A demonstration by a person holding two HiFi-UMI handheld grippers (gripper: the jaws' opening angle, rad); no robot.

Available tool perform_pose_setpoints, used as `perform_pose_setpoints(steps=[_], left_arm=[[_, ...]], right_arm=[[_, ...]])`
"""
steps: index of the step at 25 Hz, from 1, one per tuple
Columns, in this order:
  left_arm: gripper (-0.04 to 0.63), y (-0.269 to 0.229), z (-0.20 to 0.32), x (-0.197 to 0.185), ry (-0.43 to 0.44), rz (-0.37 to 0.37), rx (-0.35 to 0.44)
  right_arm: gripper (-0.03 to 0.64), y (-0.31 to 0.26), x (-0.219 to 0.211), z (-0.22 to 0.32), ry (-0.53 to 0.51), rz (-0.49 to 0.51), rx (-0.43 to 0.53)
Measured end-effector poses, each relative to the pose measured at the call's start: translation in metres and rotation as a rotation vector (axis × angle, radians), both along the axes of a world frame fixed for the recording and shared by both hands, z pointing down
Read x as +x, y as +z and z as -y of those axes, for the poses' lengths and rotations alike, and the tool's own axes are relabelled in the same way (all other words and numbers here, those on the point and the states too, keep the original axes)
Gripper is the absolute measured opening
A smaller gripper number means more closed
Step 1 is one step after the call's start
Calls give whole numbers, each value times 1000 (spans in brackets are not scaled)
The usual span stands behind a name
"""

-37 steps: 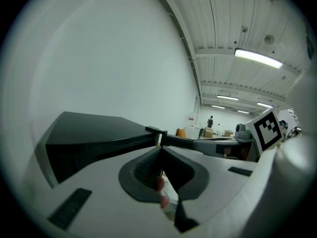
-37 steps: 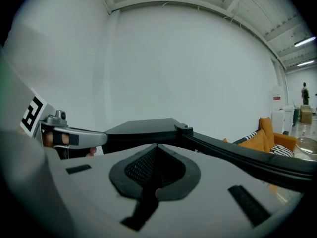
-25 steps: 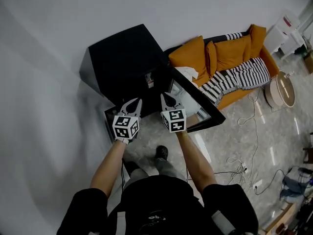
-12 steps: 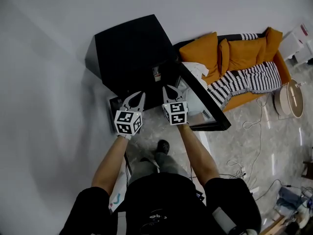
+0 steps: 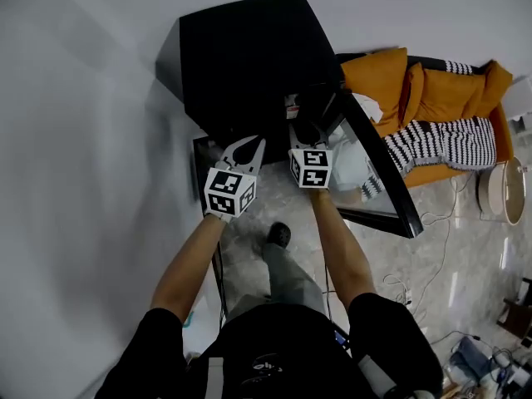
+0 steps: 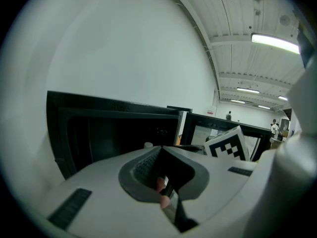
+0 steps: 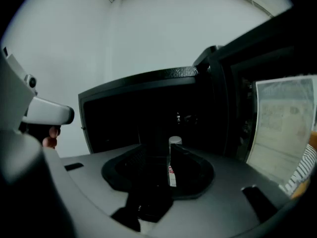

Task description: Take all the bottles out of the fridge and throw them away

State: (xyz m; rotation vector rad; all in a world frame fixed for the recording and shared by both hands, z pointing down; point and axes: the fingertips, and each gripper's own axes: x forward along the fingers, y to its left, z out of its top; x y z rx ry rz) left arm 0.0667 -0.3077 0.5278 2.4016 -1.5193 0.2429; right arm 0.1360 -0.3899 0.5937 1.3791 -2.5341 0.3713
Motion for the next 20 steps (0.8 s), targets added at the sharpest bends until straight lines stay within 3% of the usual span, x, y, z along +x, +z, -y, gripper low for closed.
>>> perform_pose_setpoints(steps=[8, 20], left_arm=[[2, 67, -2, -14, -36, -25, 64], [2, 153, 30, -19, -59, -71, 139]], right_arm=[[272, 73, -15, 28, 48, 13, 42], [329, 151, -25, 74, 123, -2, 105]])
